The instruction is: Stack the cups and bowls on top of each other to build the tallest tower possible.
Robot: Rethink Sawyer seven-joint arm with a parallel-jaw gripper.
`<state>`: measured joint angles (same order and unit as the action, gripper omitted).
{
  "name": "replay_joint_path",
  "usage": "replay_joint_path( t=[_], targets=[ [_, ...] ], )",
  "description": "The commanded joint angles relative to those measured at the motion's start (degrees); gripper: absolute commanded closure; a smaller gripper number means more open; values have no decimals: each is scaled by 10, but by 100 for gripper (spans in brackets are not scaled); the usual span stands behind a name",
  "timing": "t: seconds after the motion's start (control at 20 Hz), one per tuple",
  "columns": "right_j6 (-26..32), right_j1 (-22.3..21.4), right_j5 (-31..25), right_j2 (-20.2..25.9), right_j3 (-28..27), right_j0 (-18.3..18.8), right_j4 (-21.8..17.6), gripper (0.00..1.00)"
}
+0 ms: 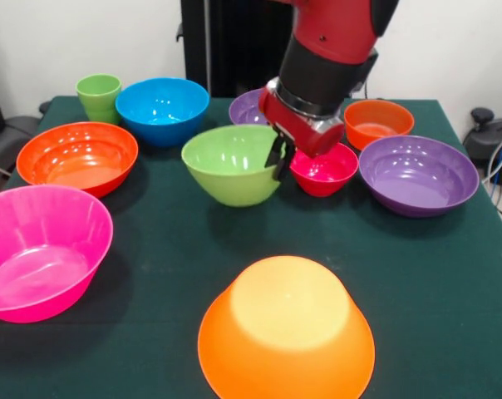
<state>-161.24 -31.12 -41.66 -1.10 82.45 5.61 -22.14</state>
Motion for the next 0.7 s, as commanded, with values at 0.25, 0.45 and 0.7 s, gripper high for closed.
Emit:
replay_joint_path(
  t=[0.25, 0.45, 0.7],
  targets=[
    [109, -29, -187, 41, -102, 0, 3, 100],
    [110, -20, -233, 47, -148, 0, -1, 100],
    [114, 14, -269, 57, -224, 0, -10, 100]
  ],
)
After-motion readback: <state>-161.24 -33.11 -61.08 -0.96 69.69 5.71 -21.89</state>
